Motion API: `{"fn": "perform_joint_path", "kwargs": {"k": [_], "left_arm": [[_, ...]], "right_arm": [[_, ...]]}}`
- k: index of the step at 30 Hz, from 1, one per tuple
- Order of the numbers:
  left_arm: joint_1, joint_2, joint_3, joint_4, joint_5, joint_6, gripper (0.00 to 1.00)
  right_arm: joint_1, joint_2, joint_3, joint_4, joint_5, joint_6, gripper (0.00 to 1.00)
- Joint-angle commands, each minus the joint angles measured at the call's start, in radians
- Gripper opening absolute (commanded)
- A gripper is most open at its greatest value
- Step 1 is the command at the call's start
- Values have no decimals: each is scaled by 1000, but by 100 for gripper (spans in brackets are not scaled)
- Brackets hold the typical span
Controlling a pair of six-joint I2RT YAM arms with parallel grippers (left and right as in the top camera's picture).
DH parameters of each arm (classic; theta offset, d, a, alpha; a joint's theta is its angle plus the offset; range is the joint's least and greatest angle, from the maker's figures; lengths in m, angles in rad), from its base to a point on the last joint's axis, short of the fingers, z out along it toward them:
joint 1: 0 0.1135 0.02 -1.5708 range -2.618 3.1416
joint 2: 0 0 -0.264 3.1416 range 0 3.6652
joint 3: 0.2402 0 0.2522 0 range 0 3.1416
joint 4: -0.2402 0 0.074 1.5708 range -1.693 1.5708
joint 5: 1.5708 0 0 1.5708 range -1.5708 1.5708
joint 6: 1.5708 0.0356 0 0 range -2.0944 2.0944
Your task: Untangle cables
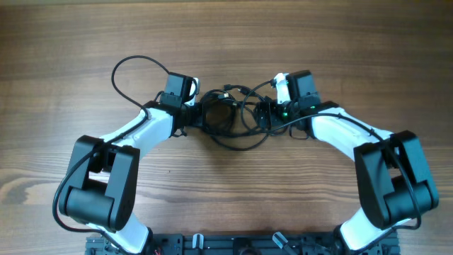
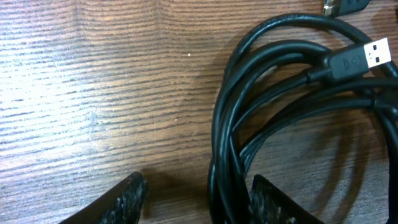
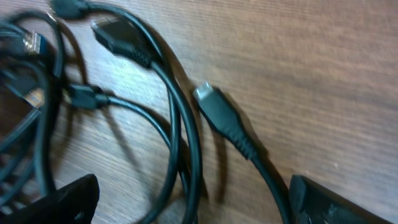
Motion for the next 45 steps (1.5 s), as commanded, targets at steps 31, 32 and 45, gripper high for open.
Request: {"fn": "perform_joint_path", "kwargs": {"k": [31, 32, 45], "left_arm": [[8, 30, -26, -112, 84, -626, 4], [8, 30, -26, -113, 84, -712, 4], [8, 30, -26, -105, 84, -1112, 11]], "right_arm": [[41, 116, -269, -291, 49, 651, 100], [41, 116, -282, -245, -5, 655, 100], [5, 115, -355, -101, 10, 801, 100]]}}
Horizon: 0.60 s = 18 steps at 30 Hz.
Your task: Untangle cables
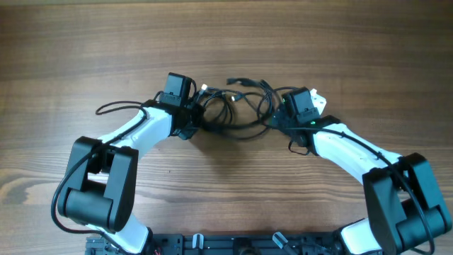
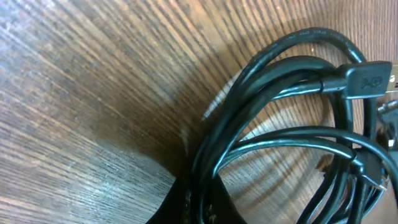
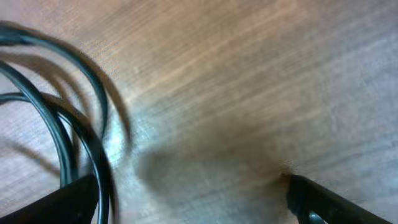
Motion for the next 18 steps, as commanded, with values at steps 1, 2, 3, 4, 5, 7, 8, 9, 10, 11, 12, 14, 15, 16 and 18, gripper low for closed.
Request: {"fn": "perform_joint_path", "kwargs": {"k": [1, 2, 3, 4, 5, 7, 8, 9, 10, 11, 12, 14, 15, 16, 18], "left_arm": [[3, 37, -35, -17, -30, -71, 16], [3, 37, -35, -22, -29, -71, 18], [3, 37, -35, -26, -30, -69, 19], [3, 37, -35, -25, -30, -20, 19], [3, 37, -35, -25, -29, 35, 18], [3, 37, -35, -25, -30, 91, 18], [3, 37, -35, -24, -30, 121, 18], [3, 37, -35, -24, -30, 156, 18], [3, 37, -35, -24, -30, 188, 18], [3, 37, -35, -23, -30, 207, 18], [3, 37, -35, -15, -30, 251, 18], [3, 37, -35, 6, -30, 330, 21], [3, 37, -35, 20, -31, 382, 21], [3, 37, -35, 29, -31, 419, 20], [3, 37, -35, 43, -31, 483, 19]], "right_arm": [[-32, 238, -221, 11, -316, 59, 100], [-32, 238, -213, 18, -312, 19, 100], [-32, 237, -195, 18, -298, -22, 100], [-32, 232, -173, 17, -277, -73, 100], [-32, 217, -150, 16, -254, -122, 100], [-32, 178, -114, 17, -211, -171, 100], [-32, 152, -94, 17, -203, -212, 100], [-32, 126, -74, 21, -204, -275, 100], [-28, 91, -58, 38, -204, -364, 100], [-24, 60, -54, 64, -205, -443, 100], [-18, 29, -54, 91, -212, -542, 100], [2, -15, -54, 125, -211, -710, 100], [11, -27, -54, 140, -209, -763, 100], [18, -36, -54, 159, -200, -798, 100], [26, -51, -54, 204, -153, -811, 100]]}}
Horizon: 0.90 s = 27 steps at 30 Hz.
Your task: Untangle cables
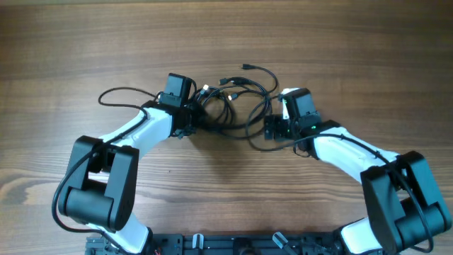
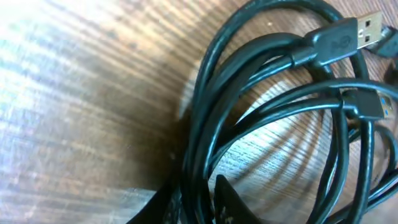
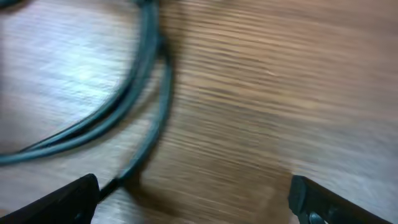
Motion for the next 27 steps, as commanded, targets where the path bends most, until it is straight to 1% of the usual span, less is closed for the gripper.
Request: {"fn": "perform_joint_path", "kwargs": {"k": [1, 3, 4, 5, 7, 8, 9, 10, 12, 13, 16, 19, 22, 24, 25, 27], "left_arm": [[3, 32, -27, 8, -32, 182, 19], [3, 32, -27, 8, -32, 224, 19], [3, 32, -27, 8, -32, 283, 20], [3, 32, -27, 8, -32, 333, 22], [3, 32, -27, 12, -32, 402, 30], [3, 32, -27, 17, -32, 419, 33], [3, 32, -27, 31, -28, 449, 38], [3, 32, -27, 40, -28, 466, 43], [3, 32, -27, 55, -21, 504, 49], [3, 32, -27, 62, -17, 522, 50], [3, 32, -27, 79, 13, 568, 55], [3, 32, -27, 85, 21, 627, 57], [3, 32, -27, 92, 21, 633, 60], [3, 32, -27, 100, 20, 656, 60], [3, 32, -27, 107, 21, 655, 54], [3, 32, -27, 118, 20, 652, 30]], "right_arm": [[14, -37, -10, 60, 11, -140, 100], [14, -65, -10, 103, 27, -147, 100], [14, -94, -10, 131, 19, -177, 100], [14, -114, -10, 147, 6, -214, 100], [14, -153, -10, 169, -75, -331, 100], [14, -164, -10, 174, -139, -393, 100], [14, -167, -10, 175, -287, -530, 100], [14, -166, -12, 169, -406, -633, 100], [14, -166, -12, 167, -602, -761, 100], [14, -166, -12, 167, -633, -790, 100], [14, -159, -12, 161, -633, -793, 100], [14, -123, -12, 157, -632, -795, 100], [14, -73, -12, 157, -629, -785, 100], [14, -36, -12, 158, -629, -739, 100], [14, -26, -12, 158, -629, -711, 100], [14, -20, -12, 157, -629, -660, 100]]}}
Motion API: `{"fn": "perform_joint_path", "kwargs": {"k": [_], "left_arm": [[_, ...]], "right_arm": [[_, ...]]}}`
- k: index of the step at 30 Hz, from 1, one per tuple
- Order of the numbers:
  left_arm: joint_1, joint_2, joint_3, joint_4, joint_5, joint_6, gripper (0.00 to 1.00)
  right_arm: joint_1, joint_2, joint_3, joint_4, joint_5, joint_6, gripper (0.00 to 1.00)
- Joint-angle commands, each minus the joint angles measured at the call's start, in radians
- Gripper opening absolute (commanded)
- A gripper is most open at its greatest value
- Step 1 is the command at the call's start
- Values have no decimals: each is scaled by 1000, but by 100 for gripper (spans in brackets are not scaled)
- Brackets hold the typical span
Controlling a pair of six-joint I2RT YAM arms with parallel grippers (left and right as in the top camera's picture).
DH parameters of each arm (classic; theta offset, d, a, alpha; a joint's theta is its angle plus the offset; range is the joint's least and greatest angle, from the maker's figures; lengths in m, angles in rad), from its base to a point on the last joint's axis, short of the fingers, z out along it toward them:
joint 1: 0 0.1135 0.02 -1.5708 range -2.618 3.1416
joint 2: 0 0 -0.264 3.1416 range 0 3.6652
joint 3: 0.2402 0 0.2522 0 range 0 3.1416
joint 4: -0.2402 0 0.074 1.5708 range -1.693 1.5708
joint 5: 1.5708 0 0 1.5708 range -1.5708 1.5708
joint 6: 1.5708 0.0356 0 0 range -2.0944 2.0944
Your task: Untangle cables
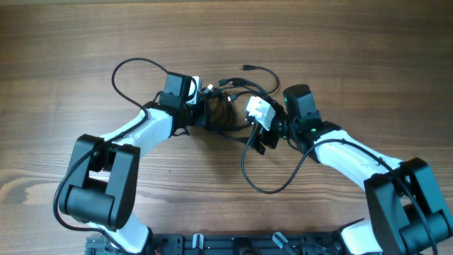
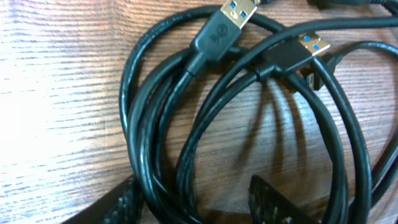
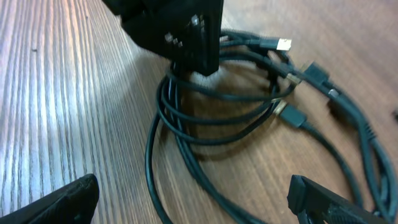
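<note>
A tangle of black cables (image 1: pixel 228 106) lies at the table's middle, with USB plugs (image 2: pixel 229 23) showing among the strands. My left gripper (image 1: pixel 200 113) sits at the tangle's left edge, open, with several strands (image 2: pixel 155 168) running between its fingers. My right gripper (image 1: pixel 255 126) is at the tangle's right side, facing it, open wide; strands (image 3: pixel 186 134) lie on the wood ahead of its fingertips. The right wrist view also shows the left gripper's body (image 3: pixel 180 31) behind the bundle.
One cable loop (image 1: pixel 131 65) curls out beyond the left gripper toward the far left. Another loop (image 1: pixel 269 190) reaches toward the table's near edge under the right arm. A plug end (image 1: pixel 246 68) lies behind the tangle. Bare wooden table (image 1: pixel 368 57) surrounds everything.
My left gripper was shut on the bundle; now it is open with strands between its fingers. My right gripper has turned to face the tangle. A long loop now lies toward the near edge.
First both grippers stood open at either side of the compact tangle. Then the left one was shut on the bundle and the right one sat farther right, the cables spread wider. Later the left still held. Now both are open and loops extend left and near.
</note>
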Motion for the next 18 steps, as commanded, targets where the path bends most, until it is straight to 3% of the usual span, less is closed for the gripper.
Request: {"fn": "perform_joint_path", "kwargs": {"k": [1, 2, 7, 11, 18], "left_arm": [[4, 24, -19, 11, 1, 27, 13], [4, 24, -19, 17, 2, 27, 4], [4, 16, -19, 32, 30, 16, 4], [5, -90, -1, 34, 92, 30, 4], [5, -298, 0, 29, 8, 63, 4]], "right_arm": [[2, 18, -5, 0, -27, 76, 100], [2, 18, -5, 0, -27, 77, 100], [2, 18, -5, -1, -27, 114, 100], [2, 18, -5, 14, -27, 137, 100], [2, -16, -5, 277, -280, 207, 100]]}}
